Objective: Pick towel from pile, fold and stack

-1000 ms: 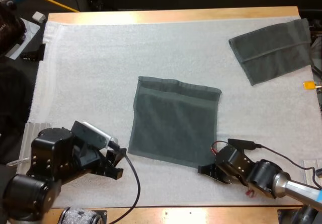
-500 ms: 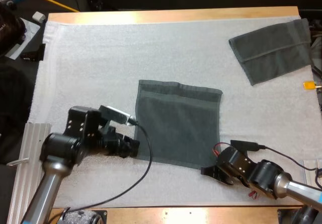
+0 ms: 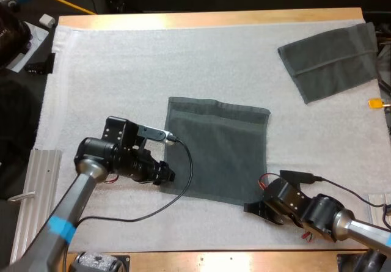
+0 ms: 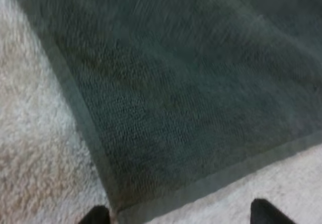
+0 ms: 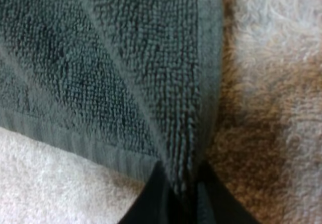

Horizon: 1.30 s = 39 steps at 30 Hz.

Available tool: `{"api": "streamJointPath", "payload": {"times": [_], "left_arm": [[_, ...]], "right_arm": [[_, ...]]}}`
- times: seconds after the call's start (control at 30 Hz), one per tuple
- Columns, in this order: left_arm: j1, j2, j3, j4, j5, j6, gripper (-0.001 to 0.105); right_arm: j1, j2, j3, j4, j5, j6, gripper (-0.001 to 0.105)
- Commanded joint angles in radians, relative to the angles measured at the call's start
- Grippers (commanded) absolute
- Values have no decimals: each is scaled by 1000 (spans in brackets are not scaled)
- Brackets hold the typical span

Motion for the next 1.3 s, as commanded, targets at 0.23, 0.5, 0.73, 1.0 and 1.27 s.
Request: {"api": "streamJointPath", "payload": {"times": [0.23,0.5,0.73,1.0,1.27], "left_arm": [[2,190,0,-45,4,11,56],[-3,276,0,-54,53,4,56],[-5,334,-1,-48,121,0,56],[-3,344,-1,-35,126,-5,24],[0,329,-2,4,157,5,0]], "right_arm": [[1,2,-2,12,-3,0,0],[-1,-6,0,11,-3,4,0],[0,-6,0,14,-6,5,0],[-1,-5,-1,12,-5,6,0],[0,-6,-1,11,-15,-11,0]]}}
